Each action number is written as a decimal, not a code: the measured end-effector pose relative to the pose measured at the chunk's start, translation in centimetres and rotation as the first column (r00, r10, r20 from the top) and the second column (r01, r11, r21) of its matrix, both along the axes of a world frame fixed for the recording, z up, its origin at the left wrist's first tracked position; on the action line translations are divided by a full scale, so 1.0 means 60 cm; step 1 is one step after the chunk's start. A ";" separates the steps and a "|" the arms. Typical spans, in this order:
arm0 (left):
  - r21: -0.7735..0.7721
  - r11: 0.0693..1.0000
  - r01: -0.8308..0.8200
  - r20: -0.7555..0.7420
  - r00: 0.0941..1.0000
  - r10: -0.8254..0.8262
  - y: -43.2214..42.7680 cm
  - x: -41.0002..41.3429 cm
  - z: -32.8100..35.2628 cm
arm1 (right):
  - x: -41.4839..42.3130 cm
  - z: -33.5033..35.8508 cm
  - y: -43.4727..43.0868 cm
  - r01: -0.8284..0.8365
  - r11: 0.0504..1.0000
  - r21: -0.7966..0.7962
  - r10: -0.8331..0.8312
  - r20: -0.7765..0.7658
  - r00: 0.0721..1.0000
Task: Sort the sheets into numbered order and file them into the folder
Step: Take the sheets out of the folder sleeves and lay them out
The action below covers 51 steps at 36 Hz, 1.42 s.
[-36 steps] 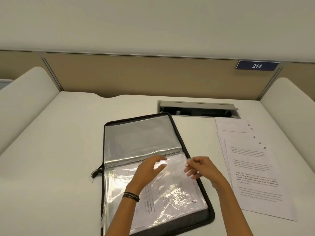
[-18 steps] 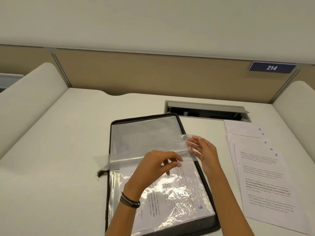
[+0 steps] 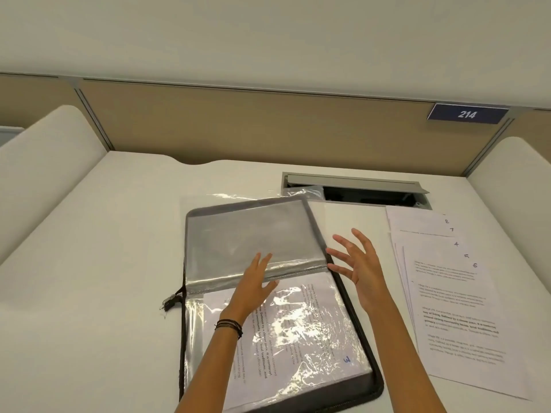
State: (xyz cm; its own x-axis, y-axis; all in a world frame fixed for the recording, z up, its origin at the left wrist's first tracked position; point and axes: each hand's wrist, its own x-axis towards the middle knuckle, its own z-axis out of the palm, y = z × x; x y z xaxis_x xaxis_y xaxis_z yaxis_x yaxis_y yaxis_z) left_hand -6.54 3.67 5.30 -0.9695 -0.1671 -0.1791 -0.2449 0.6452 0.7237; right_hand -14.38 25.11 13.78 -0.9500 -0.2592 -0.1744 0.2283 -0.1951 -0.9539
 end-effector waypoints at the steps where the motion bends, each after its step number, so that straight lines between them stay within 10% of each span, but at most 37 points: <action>1: -0.005 1.000 -0.012 0.003 1.000 0.012 0.000 -0.001 -0.005 | 0.003 -0.005 0.004 0.009 1.000 0.014 -0.009 0.003 1.000; 24: -0.273 0.943 0.190 0.001 0.980 -0.197 0.092 0.033 -0.084 | 0.046 -0.122 0.094 -0.241 0.790 0.564 0.122 0.240 0.963; 51: -0.238 0.971 -0.001 -0.209 0.977 -0.050 0.196 0.033 -0.147 | 0.094 -0.149 0.104 -0.123 0.718 0.685 0.081 0.094 0.992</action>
State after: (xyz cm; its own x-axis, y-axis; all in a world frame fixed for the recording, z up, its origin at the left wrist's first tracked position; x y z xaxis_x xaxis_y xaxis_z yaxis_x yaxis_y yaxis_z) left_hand -4.54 15.40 -3.53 -0.9852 -0.1558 0.0721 -0.0849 0.8073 0.5840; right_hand -8.75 31.34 4.83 -0.9087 -0.1421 -0.3925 0.2619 0.5382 -0.8011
